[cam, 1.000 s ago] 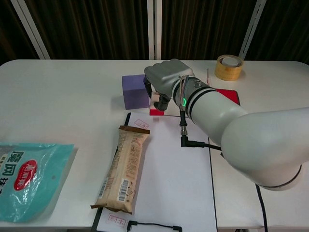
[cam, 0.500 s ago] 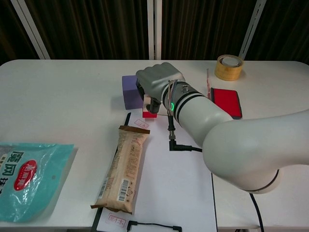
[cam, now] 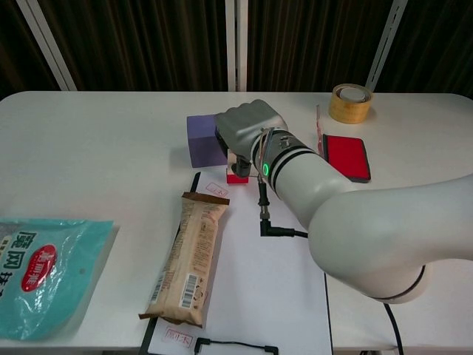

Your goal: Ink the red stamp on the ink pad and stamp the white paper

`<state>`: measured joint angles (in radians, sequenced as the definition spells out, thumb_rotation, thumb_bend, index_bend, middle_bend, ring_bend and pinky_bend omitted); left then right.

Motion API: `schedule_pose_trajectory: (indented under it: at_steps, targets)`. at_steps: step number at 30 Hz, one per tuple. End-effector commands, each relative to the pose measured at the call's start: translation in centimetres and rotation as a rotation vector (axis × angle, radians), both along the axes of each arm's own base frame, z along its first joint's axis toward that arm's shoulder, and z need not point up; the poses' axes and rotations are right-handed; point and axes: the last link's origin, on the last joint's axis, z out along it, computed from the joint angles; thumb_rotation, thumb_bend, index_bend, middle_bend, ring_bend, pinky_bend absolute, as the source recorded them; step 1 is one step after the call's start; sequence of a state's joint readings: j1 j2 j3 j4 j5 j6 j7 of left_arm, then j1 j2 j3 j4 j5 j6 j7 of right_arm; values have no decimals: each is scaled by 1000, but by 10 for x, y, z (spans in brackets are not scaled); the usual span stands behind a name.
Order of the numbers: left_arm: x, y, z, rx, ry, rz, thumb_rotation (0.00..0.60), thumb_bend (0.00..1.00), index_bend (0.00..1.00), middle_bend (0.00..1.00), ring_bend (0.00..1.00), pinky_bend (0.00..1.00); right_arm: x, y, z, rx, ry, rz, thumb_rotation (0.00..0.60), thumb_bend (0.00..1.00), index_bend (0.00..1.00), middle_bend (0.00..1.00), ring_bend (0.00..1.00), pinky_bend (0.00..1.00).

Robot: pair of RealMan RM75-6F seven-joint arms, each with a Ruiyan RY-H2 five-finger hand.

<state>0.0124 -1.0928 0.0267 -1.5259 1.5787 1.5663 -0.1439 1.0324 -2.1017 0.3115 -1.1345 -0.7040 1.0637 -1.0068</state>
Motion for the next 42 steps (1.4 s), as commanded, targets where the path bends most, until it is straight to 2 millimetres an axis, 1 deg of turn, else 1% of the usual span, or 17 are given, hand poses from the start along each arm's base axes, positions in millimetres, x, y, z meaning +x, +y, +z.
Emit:
schedule_pose_trajectory:
  at_steps: [1,11,26,35,42]
  targets:
    - [0,0,0,0,0,1,600,0,158,150,122,247,0,0,-1,3,3,-1,600,555,1000,909,940,980]
    - [-1,1,0,0,0,2,600,0,158,150,122,248,-3,3,-10,17,29,5,600,551,1000,910,940,979]
    - [-1,1,1,3,-1,0,600,0,154,150,122,248,-9,5,-17,21,62,12,600,545,1000,920,939,979]
    - [-1,1,1,3,-1,0,600,0,153,150,121,248,-14,6,-19,22,77,9,600,545,1000,921,939,979]
    - [-1,1,2,6,0,-1,600,0,152,150,122,248,-12,6,-19,15,71,14,600,544,1000,921,940,979]
